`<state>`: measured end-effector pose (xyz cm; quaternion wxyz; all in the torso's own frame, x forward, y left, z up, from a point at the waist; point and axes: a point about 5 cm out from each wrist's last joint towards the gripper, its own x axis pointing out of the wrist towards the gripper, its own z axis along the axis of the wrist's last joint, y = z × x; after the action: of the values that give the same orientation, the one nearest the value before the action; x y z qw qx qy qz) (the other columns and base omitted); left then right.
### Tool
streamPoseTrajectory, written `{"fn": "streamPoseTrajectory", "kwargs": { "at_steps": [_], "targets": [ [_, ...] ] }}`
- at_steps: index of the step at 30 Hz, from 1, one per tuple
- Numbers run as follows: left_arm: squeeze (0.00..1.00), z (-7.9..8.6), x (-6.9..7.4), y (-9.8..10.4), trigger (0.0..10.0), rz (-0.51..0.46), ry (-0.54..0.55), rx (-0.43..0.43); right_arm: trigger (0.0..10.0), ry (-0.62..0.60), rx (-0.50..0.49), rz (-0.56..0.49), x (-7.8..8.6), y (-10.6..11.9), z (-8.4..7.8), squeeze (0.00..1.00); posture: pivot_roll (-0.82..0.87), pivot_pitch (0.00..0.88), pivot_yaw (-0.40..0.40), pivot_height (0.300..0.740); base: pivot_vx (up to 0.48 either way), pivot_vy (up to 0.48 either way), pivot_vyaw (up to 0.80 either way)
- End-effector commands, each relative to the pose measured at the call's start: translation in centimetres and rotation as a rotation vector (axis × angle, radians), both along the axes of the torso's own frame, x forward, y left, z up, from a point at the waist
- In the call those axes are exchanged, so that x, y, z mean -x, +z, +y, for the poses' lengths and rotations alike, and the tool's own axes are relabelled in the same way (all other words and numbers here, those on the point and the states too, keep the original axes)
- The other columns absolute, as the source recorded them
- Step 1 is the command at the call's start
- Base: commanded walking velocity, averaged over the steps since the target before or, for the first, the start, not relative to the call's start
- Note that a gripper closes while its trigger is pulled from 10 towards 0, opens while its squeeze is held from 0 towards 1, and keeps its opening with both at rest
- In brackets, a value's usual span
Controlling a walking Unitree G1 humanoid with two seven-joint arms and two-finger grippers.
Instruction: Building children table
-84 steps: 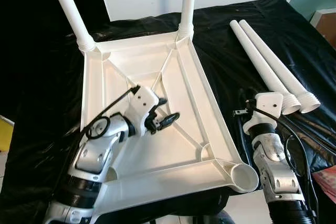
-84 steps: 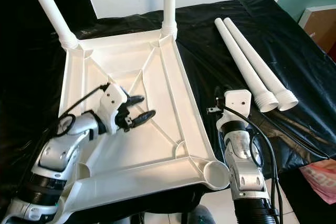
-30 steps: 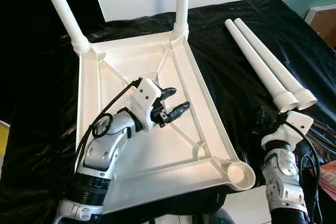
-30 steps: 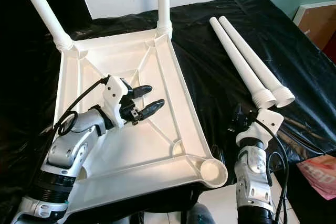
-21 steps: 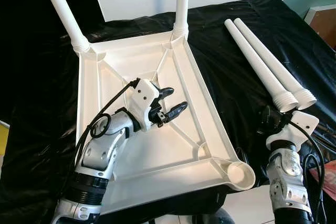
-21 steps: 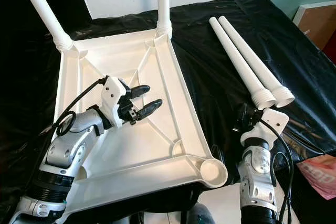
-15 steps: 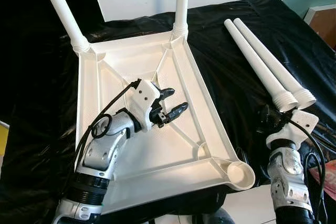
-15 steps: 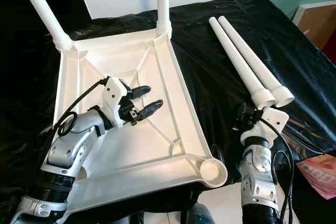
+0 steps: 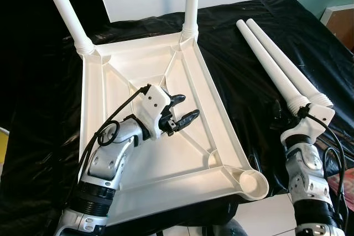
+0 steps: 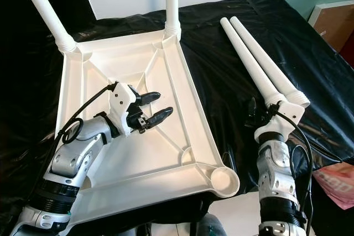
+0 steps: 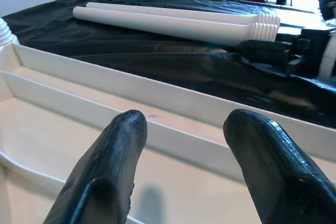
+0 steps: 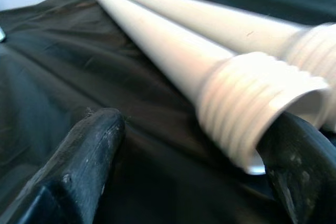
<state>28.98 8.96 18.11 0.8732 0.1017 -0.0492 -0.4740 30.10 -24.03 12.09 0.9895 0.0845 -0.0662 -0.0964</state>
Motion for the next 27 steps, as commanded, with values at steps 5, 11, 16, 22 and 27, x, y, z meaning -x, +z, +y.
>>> {"fn": "streamPoseTrajectory", "kwargs": {
  "at_steps": [5,11,16,22,27],
  "targets": [
    [0.0,0.0,0.0,0.3,10.0,-0.019,0.014,0.007,0.1,0.065,-0.012,0.01,-1.3,0.1,-0.3,0.0,-0.03,0.178,0.002,0.74,0.0,0.0,0.0],
    [0.0,-0.1,-0.1,0.4,10.0,-0.023,0.017,0.012,0.0,0.123,0.003,-0.006,-1.7,0.5,0.0,0.0,-0.02,0.178,-0.004,0.74,0.0,0.0,0.0],
    [0.0,-0.1,-0.1,0.4,10.0,-0.023,0.028,0.018,0.0,0.165,0.012,-0.004,-1.8,0.3,0.6,0.0,-0.02,0.175,-0.006,0.74,0.0,0.0,0.0],
    [0.0,-0.1,-0.5,0.2,10.0,-0.021,0.07,0.016,0.0,0.197,0.069,-0.021,-1.7,0.4,1.3,0.0,-0.03,0.169,-0.005,0.74,0.0,0.0,0.0],
    [0.0,0.4,-1.8,0.2,10.0,0.017,0.124,0.043,1.0,0.214,0.176,-0.107,-1.8,1.7,3.2,0.0,-0.03,0.147,-0.008,0.74,0.0,0.0,0.0]
  ]
}}
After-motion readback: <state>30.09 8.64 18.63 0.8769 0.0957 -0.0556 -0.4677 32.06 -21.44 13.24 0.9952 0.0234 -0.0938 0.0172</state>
